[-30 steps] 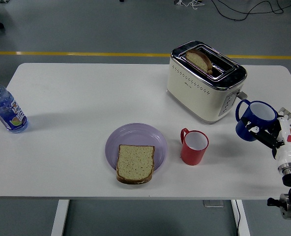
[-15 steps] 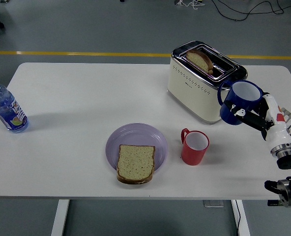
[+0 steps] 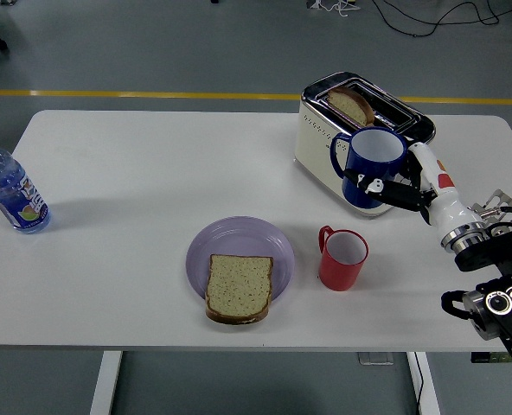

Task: Pick up the cup,pour liquid into bread,place the cup on the desk

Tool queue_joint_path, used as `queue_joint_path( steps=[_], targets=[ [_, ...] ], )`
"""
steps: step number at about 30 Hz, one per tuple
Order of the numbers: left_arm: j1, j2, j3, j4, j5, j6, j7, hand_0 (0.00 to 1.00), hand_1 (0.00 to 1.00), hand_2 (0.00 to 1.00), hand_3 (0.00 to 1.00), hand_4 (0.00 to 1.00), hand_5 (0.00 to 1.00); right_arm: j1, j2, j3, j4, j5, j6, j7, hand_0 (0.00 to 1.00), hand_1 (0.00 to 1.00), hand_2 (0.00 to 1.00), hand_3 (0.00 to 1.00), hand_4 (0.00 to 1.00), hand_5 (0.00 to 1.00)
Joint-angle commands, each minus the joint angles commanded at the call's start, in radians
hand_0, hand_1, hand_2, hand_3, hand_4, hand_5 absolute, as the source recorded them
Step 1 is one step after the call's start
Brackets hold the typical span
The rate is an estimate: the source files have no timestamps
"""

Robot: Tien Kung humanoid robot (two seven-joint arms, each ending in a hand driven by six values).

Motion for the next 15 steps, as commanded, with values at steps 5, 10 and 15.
queue_joint_path(
  steps=[5,10,15],
  targets=[
    [-0.001,0.001,0.001,0.0,-0.004,-0.002,0.001,0.67,0.738,0.74,0.635,0.398,0.998,0.058,0.008,-0.068,-0.015,-0.001,0.02,-0.019,0.323,0.304,0.493,0.547,0.729,0.002],
    [-0.001,0.001,0.005,0.0,-0.009,-0.003,0.002,0.669,0.738,0.74,0.635,0.399,0.998,0.121,0.043,-0.138,-0.052,0.01,0.022,-0.02,0.321,0.303,0.491,0.547,0.726,0.002],
    [-0.002,-0.001,0.005,-0.001,-0.008,-0.005,0.001,0.67,0.738,0.739,0.635,0.399,0.998,0.172,0.084,-0.187,-0.096,0.014,0.026,-0.018,0.321,0.301,0.49,0.548,0.725,0.002]
  ],
)
